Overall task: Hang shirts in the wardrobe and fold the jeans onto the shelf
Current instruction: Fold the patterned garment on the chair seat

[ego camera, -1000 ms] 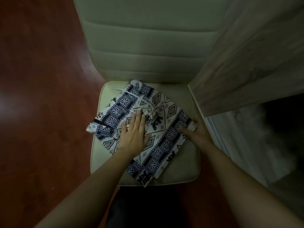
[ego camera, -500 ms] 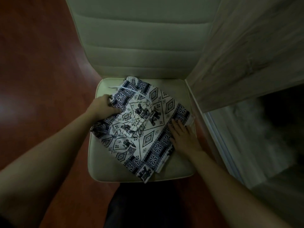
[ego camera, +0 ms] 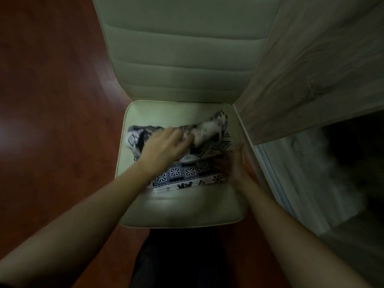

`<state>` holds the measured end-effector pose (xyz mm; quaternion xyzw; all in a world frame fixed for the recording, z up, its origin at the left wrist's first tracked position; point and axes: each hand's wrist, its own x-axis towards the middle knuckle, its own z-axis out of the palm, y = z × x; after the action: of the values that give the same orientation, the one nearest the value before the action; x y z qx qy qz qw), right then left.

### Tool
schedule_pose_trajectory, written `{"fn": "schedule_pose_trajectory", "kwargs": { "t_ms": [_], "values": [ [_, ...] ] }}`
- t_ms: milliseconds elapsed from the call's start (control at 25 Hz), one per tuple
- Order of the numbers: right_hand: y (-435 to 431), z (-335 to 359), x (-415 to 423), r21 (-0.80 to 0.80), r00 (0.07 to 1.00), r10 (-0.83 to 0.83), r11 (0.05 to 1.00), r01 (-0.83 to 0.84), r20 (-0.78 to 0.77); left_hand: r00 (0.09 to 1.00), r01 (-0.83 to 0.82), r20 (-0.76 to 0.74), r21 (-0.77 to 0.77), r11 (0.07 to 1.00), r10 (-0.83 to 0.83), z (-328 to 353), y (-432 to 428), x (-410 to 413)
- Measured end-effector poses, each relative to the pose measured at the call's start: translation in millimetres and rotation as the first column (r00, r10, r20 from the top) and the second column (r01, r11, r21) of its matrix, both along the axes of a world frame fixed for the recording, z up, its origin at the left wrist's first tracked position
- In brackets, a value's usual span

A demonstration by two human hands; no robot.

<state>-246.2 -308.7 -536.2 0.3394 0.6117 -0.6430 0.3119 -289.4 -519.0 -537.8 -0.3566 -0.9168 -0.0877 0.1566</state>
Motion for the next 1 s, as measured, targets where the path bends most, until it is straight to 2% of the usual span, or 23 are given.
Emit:
{"fn": "schedule_pose_trajectory", "kwargs": {
  "t_ms": [80, 160, 240, 280, 320, 360, 400, 440, 480, 520, 560, 600, 680, 840, 920, 1000],
  "values": [
    [3.1, 14.2, -5.1, -0.107, 0.983, -0.182, 0.978, 0.181, -0.003, 0.997, 0.072, 0.005, -0.042, 0.996, -0.072, -24.9, 3.6, 46.1],
    [2.5, 24.5, -9.5, -0.091, 0.981, -0.195, 0.977, 0.193, -0.014, 0.995, 0.061, 0.092, -0.145, 0.988, -0.048, -50.3, 0.3, 82.0],
    [1.6, 24.4, -8.2, 0.105, 0.999, 0.046, 0.993, -0.046, 0.002, 0.981, 0.059, 0.193, -0.166, 0.984, -0.026, -63.7, -4.1, 99.1],
    [0.8, 21.4, -6.8, 0.233, 0.982, 0.181, 0.954, -0.189, 0.056, 0.975, 0.029, 0.223, -0.14, 0.99, 0.003, -63.0, -4.9, 101.8],
    [-0.6, 19.1, -5.0, 0.335, 0.959, 0.269, 0.899, -0.282, 0.085, 0.965, -0.074, 0.243, -0.093, 0.993, 0.095, -57.9, -4.5, 101.6],
    [-3.1, 15.8, -4.1, 0.398, 0.951, 0.303, 0.866, -0.304, 0.067, 0.921, -0.276, 0.282, -0.014, 0.961, 0.269, -48.7, -3.1, 99.0],
    [-6.1, 14.4, -2.8, 0.453, 0.954, 0.299, 0.847, -0.279, 0.029, 0.789, -0.552, 0.365, 0.07, 0.831, 0.494, -38.7, -1.8, 93.8],
    [-9.5, 12.5, -2.4, 0.508, 0.965, 0.264, 0.832, -0.225, -0.006, 0.544, -0.809, 0.499, 0.098, 0.579, 0.675, -31.1, -3.0, 85.6],
    [-13.0, 8.8, -2.4, 0.566, 0.974, 0.222, 0.808, -0.162, -0.039, 0.261, -0.955, 0.63, 0.058, 0.291, 0.731, -28.0, -6.0, 77.2],
    [-17.7, 4.6, -2.0, 0.625, 0.98, 0.188, 0.773, -0.108, -0.064, 0.047, -0.996, 0.714, -0.018, 0.086, 0.699, -28.6, -8.4, 70.8],
    [-20.8, -1.6, 1.4, 0.683, 0.981, 0.182, 0.725, -0.087, -0.068, -0.048, -0.997, 0.751, -0.076, 0.015, 0.659, -31.2, -8.9, 68.5],
    [-25.7, -7.1, 8.3, 0.727, 0.977, 0.207, 0.678, -0.105, -0.052, -0.046, -0.995, 0.766, -0.091, 0.037, 0.642, -33.9, -8.5, 69.5],
    [-31.9, -20.2, 23.7, 0.777, 0.964, 0.259, 0.619, -0.113, -0.067, 0.038, -0.99, 0.773, -0.056, 0.127, 0.633, -39.3, -7.6, 73.7],
    [-6.3, -22.2, 7.0, 0.762, 0.951, 0.212, 0.646, 0.035, -0.224, 0.209, -0.967, 0.721, 0.051, 0.25, 0.661, -43.7, -37.7, 58.1],
    [18.4, -24.8, -9.8, 0.816, 0.921, 0.274, 0.574, 0.074, -0.276, 0.245, -0.948, 0.712, 0.035, 0.316, 0.657, -50.0, -59.4, 44.4],
    [27.7, -30.6, -15.7, 0.853, 0.887, 0.385, 0.522, 0.016, -0.253, 0.255, -0.924, 0.726, -0.012, 0.382, 0.639, -53.6, -68.0, 39.4]
  ]
}}
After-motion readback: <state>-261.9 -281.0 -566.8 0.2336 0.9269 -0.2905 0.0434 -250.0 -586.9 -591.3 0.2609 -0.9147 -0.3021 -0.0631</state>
